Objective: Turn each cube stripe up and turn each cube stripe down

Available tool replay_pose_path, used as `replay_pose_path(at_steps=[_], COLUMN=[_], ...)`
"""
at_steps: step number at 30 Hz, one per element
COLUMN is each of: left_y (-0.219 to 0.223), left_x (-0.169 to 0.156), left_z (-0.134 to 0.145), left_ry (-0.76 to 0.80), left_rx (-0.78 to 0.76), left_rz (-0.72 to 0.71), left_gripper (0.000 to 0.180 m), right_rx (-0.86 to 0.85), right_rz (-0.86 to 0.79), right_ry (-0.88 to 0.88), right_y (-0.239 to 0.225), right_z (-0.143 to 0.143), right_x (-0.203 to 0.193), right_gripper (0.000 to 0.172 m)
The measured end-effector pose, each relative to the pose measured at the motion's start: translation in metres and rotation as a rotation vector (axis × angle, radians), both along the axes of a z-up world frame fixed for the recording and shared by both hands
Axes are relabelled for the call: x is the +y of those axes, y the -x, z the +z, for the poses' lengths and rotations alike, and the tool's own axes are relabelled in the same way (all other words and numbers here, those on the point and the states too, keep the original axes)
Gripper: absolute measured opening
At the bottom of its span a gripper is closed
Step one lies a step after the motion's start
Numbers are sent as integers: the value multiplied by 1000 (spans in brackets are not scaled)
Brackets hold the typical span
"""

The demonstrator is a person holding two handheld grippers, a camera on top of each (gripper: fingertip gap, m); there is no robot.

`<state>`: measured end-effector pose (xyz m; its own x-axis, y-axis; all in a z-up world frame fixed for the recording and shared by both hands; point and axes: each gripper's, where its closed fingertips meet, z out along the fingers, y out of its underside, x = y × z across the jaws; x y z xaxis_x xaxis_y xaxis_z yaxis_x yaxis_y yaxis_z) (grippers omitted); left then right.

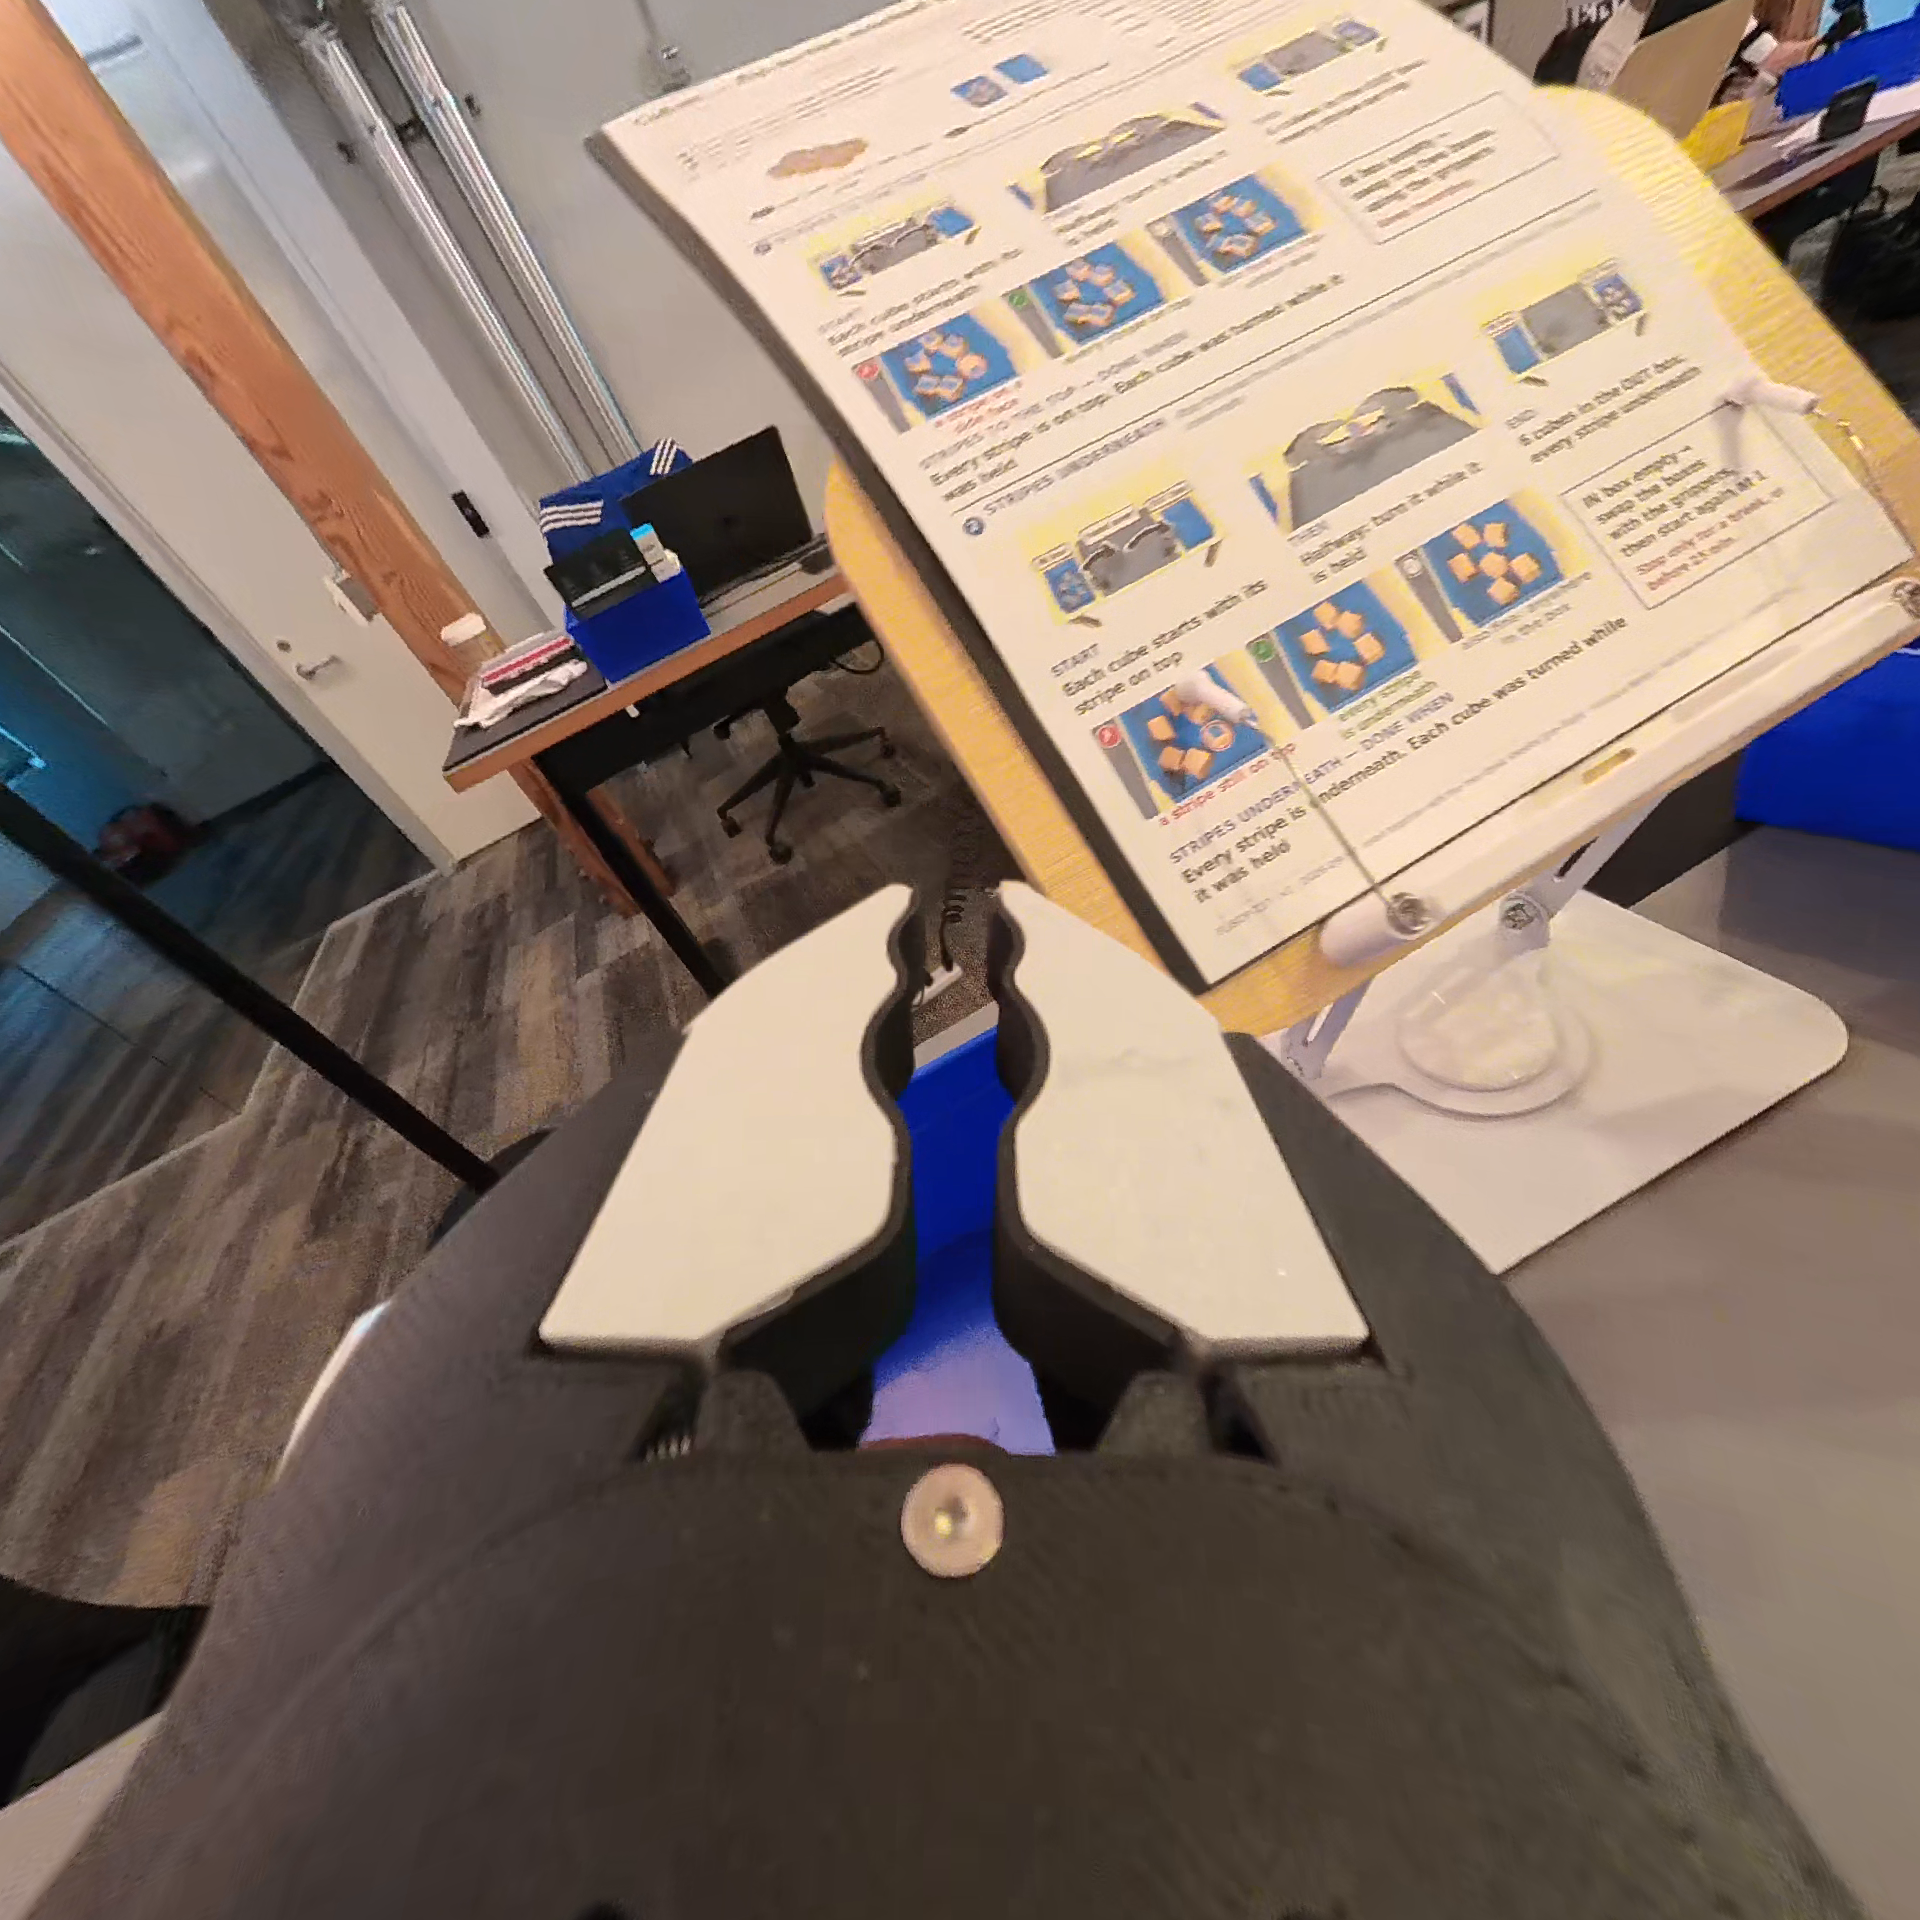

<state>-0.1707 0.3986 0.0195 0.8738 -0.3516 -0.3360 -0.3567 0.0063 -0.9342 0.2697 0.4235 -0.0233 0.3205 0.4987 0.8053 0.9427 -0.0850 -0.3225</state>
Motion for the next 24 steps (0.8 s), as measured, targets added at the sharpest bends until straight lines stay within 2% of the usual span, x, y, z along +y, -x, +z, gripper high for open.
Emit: replay_pose_path(at_steps=[1,8,15,24], left_y=[4,22,52,63], left_x=[1,4,14,20], left_z=[0,0,-9,-20], left_ry=[3,-1,-5,22], left_rx=[-11,-6,75,76], left_rz=[5,57,218,239], left_gripper=[10,13,17,19], right_rx=[7,22,22,14], right_rz=[-4,-21,-32,-44], right_ry=[-3,-3,0,11], right_y=[-2,-11,-15,-20], right_z=[1,4,0,-4], right_x=[1,2,7,10], right_gripper=[45,45,47,47])
